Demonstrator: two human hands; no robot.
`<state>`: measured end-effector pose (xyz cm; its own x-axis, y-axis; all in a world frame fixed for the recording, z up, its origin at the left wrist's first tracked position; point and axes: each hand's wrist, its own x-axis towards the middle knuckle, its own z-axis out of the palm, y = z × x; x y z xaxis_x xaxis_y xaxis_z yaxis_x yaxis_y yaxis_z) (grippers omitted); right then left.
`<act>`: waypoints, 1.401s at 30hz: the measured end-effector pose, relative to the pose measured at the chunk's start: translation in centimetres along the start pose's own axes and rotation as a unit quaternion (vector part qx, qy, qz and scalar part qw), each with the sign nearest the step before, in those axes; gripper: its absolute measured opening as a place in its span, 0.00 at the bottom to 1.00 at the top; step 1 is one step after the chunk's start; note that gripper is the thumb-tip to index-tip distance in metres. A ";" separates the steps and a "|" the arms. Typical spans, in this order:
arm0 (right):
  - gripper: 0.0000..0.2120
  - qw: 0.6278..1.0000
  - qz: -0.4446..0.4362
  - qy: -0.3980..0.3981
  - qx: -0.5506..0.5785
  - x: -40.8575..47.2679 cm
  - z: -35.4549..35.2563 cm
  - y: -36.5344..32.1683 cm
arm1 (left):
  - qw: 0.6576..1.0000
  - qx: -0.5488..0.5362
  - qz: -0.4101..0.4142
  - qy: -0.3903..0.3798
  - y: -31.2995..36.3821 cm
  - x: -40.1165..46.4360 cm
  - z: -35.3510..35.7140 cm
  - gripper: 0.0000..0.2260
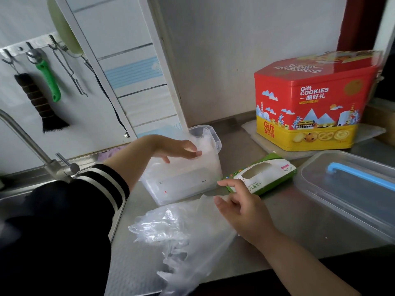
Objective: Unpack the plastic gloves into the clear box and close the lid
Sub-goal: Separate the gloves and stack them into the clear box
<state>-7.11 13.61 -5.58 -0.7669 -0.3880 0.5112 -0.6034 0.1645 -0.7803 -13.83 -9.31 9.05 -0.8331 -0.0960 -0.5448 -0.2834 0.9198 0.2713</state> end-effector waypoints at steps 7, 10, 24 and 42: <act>0.10 0.999 0.015 -0.030 -0.010 0.0 0.4 0.7 | 0.946 0.169 0.082 0.263 -0.9 0.8 1.8 0.25; 0.08 1.000 0.018 -0.026 0.001 0.2 0.4 0.8 | 0.915 0.177 0.076 0.354 -0.6 -1.0 0.8 0.19; 0.09 0.982 -0.068 0.171 0.034 -0.1 0.3 0.3 | 0.977 -0.010 0.157 0.144 3.5 -8.2 10.0 0.25; 0.07 0.989 0.059 0.095 0.093 6.6 -1.5 -5.9 | 0.961 -0.096 0.177 0.188 -2.0 -11.8 3.8 0.13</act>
<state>-8.93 11.42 2.89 -0.8671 -0.1957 0.4581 -0.4709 0.0218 -0.8819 -1.61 -8.60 11.98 -0.9960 0.0472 -0.0754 -0.0018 0.8367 0.5477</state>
